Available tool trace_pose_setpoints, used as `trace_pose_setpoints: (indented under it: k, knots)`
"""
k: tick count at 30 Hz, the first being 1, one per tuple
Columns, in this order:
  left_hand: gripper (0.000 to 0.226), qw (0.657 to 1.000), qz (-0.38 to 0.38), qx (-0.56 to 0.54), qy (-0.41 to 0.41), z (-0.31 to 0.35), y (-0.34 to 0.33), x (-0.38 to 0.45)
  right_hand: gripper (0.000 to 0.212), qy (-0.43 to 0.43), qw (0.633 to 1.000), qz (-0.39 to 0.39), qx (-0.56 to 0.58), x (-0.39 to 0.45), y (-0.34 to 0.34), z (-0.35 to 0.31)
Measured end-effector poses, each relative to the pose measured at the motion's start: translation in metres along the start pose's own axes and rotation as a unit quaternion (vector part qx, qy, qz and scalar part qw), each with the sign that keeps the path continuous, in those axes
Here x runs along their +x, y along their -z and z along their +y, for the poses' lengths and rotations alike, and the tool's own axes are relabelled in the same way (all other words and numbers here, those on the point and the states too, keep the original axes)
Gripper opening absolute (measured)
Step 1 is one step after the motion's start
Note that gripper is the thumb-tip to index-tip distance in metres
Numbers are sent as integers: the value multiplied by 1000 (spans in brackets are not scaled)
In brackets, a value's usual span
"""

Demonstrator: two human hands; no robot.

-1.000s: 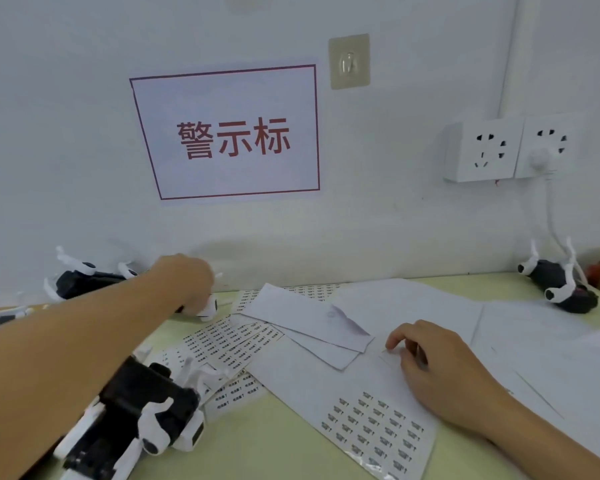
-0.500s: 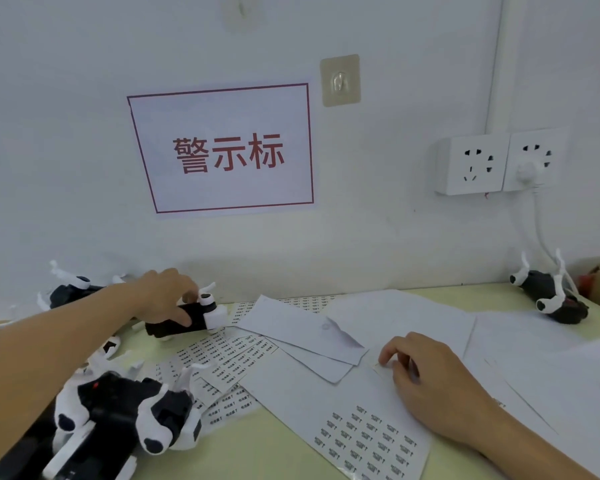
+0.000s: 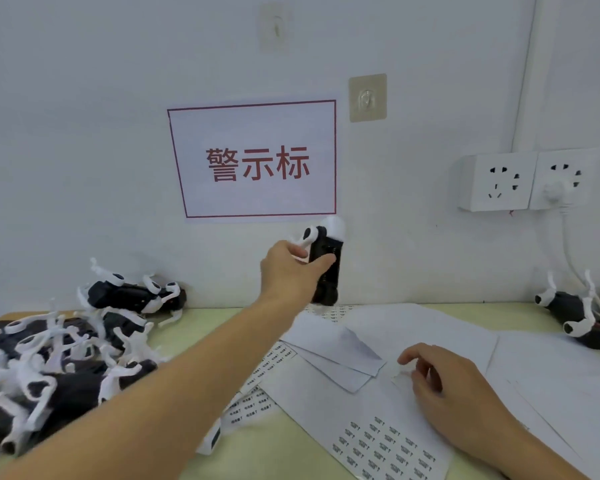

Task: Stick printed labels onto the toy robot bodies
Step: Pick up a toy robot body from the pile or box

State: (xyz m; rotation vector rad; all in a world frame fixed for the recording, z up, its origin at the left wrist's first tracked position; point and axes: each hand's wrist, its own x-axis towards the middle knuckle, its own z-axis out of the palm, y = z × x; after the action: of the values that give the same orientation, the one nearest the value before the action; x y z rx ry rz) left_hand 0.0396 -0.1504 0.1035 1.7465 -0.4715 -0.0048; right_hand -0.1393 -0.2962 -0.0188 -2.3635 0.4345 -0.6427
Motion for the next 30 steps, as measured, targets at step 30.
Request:
trace_pose_setpoints:
  k: [30]
  knots:
    - [3,984,-128,-119,39,-41,-49,-70,54,-43,858,-8,512,4,27,3]
